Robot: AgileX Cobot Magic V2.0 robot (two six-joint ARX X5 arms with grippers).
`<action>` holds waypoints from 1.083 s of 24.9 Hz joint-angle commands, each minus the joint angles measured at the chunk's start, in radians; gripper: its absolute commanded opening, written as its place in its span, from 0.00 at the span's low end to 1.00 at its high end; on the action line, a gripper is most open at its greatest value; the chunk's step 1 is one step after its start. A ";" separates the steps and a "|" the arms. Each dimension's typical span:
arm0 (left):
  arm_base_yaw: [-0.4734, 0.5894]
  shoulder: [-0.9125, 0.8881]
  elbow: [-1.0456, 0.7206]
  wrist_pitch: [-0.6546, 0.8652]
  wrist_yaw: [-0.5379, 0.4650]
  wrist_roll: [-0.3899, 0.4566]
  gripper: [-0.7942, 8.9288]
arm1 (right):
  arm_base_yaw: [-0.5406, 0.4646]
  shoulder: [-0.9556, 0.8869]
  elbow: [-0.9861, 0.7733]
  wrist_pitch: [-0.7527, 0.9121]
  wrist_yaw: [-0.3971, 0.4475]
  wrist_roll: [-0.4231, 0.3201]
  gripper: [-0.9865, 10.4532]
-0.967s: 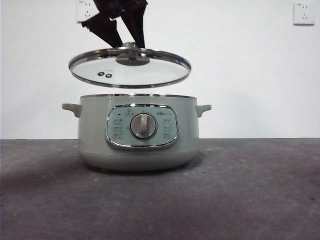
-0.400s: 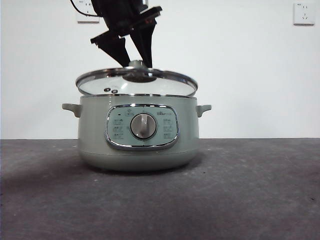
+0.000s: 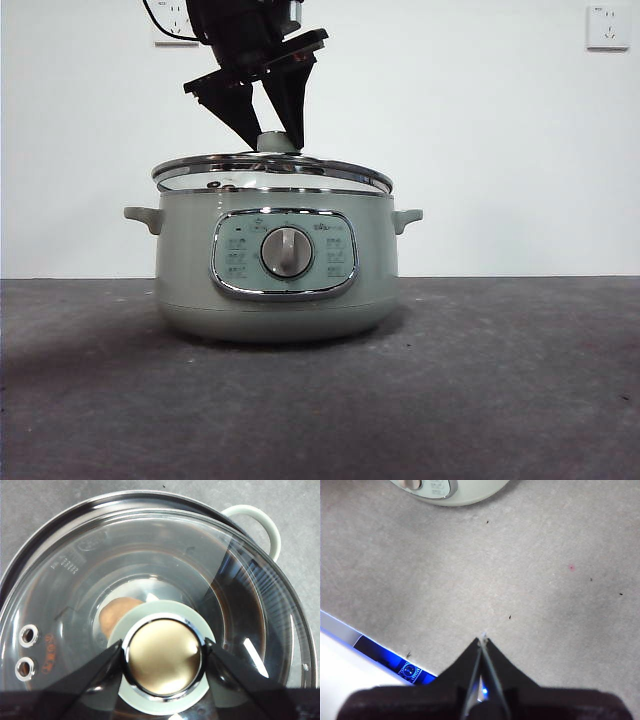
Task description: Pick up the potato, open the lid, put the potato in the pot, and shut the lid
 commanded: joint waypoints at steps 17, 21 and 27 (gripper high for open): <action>0.001 0.102 0.012 0.004 0.008 0.021 0.09 | 0.001 -0.001 -0.010 0.014 0.000 0.010 0.08; 0.001 0.097 0.013 0.003 0.015 0.006 0.56 | 0.001 -0.001 -0.010 0.014 0.000 0.010 0.08; 0.001 0.026 0.018 0.003 0.007 0.002 0.60 | 0.001 -0.001 -0.010 0.013 0.000 0.011 0.08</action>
